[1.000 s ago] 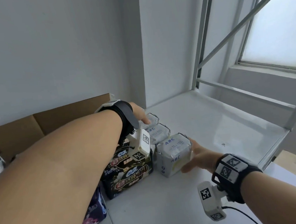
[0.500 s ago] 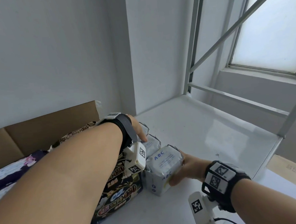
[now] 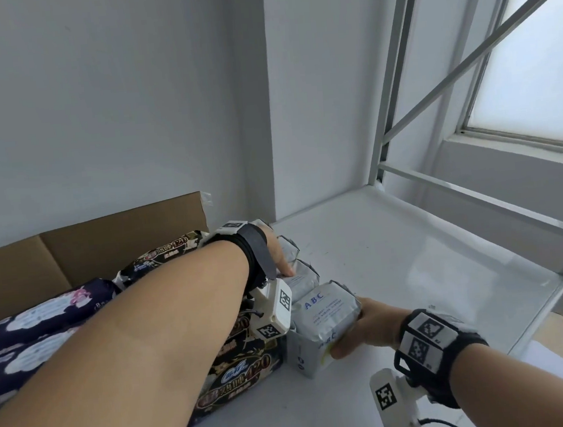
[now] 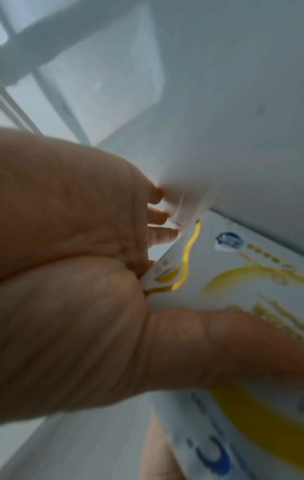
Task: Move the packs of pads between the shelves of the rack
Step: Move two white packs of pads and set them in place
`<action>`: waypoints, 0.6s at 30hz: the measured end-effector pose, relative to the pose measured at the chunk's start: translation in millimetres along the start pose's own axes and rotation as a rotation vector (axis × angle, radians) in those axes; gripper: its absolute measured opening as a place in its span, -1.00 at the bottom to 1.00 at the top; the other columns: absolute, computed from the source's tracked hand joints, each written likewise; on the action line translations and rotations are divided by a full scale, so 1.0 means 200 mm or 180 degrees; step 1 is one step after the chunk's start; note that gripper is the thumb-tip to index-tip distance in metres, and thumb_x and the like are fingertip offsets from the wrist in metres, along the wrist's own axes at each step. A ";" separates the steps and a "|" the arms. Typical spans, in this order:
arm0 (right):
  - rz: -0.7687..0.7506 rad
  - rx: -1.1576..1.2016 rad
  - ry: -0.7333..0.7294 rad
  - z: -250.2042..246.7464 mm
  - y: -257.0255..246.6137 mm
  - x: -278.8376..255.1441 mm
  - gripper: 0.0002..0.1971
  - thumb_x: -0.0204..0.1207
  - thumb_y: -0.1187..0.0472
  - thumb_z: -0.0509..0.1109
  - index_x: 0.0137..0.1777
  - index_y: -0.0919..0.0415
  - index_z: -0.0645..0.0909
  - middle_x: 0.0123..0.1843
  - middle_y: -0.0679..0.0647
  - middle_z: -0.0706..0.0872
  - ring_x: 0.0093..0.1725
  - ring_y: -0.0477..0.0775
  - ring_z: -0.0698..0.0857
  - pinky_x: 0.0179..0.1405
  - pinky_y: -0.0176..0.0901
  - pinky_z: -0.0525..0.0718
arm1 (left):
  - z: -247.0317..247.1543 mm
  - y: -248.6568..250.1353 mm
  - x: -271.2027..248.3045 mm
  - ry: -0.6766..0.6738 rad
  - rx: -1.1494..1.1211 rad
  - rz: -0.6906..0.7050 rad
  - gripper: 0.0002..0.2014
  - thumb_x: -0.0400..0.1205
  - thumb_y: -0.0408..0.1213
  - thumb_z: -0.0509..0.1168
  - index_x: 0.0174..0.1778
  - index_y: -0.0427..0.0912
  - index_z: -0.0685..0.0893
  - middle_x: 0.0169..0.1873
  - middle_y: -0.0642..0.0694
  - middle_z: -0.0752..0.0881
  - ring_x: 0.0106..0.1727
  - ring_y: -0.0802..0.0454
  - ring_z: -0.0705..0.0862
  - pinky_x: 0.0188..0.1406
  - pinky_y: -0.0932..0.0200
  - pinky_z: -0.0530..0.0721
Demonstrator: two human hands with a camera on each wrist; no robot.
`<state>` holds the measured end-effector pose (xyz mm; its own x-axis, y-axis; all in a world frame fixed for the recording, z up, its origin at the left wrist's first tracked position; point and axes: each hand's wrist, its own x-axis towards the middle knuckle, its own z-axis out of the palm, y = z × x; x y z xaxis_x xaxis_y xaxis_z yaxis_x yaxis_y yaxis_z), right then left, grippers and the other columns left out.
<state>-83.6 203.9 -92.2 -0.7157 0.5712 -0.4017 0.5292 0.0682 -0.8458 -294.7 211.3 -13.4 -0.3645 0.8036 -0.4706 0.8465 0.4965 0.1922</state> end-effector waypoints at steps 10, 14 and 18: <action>-0.0295 -0.1075 0.0380 -0.06 -0.50 -0.11 0.39 -0.02 0.01 0.74 0.66 -0.15 -0.20 0.71 0.03 -0.06 0.67 0.15 -0.02 0.61 0.21 0.06 | -0.35 -0.34 -0.27 0.0460 -0.0202 -0.0245 -0.12 0.40 0.20 0.45 0.57 -0.16 0.34 0.53 -0.11 0.43 0.47 -0.14 0.47 0.18 0.03 0.52; -0.0711 -0.2626 -0.0123 0.24 -0.64 -0.10 0.37 0.04 -0.20 0.67 0.59 -0.30 -0.37 0.70 -0.12 -0.29 0.67 0.16 -0.24 0.55 0.46 -0.06 | -0.30 -0.49 -0.25 0.0170 0.0035 -0.0438 -0.17 0.52 0.13 0.37 0.62 -0.19 0.25 0.62 -0.13 0.27 0.59 -0.13 0.31 0.47 0.00 0.35; -0.0750 -0.3034 -0.0599 0.47 -0.64 -0.04 0.35 0.10 -0.19 0.65 0.57 -0.30 -0.42 0.66 -0.14 -0.43 0.62 0.22 -0.42 0.49 0.48 -0.24 | -0.22 -0.55 -0.19 -0.0224 0.0168 -0.0503 -0.21 0.56 0.13 0.32 0.63 -0.16 0.24 0.63 -0.10 0.23 0.61 -0.13 0.27 0.50 0.00 0.32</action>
<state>-189.2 113.8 -13.6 -0.8664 0.3254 -0.3789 0.4499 0.8379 -0.3092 -391.0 140.3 21.6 -0.4682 0.6910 -0.5507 0.8007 0.5954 0.0663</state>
